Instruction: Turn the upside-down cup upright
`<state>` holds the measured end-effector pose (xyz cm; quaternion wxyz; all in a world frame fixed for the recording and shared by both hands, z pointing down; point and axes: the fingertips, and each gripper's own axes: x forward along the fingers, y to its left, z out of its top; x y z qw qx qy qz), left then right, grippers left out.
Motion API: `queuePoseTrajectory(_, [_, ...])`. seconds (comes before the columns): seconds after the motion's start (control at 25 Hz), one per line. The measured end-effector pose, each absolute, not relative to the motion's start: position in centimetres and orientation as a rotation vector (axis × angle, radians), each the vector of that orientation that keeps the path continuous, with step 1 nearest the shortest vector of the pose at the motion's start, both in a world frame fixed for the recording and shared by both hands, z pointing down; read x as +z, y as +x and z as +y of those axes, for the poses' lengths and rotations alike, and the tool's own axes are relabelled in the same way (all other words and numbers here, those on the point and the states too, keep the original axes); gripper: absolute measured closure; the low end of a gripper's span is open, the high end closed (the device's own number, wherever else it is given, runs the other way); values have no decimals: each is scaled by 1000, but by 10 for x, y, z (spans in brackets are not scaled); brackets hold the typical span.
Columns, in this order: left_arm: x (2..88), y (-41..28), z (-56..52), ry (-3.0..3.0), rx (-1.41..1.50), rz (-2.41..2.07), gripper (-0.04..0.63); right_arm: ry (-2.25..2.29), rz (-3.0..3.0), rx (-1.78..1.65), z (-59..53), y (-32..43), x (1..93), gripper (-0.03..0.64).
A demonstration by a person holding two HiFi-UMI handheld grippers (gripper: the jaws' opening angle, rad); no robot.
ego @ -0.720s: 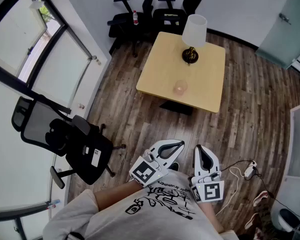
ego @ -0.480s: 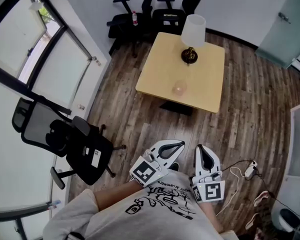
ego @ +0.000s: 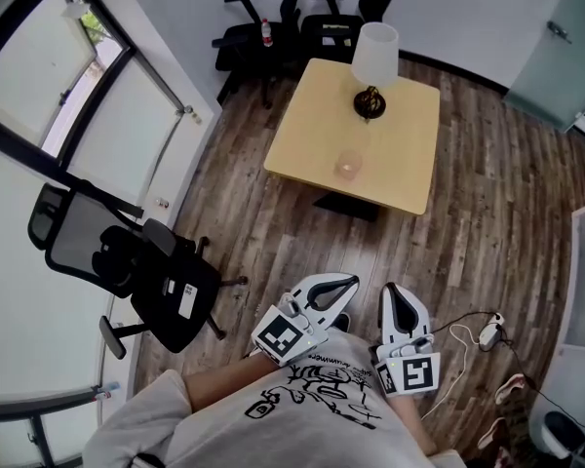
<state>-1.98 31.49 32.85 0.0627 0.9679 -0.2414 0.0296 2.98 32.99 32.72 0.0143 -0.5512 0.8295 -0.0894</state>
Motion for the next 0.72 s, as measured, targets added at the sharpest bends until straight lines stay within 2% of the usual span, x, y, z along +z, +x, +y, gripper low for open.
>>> queuePoseTrajectory(0.36, [339, 1, 333, 2903, 86, -714, 586, -1756, 2555, -314, 350, 56, 340, 592])
queuePoseTrajectory(0.72, [344, 3, 308, 2899, 84, -697, 586, -1776, 2559, -322, 326, 57, 344, 592])
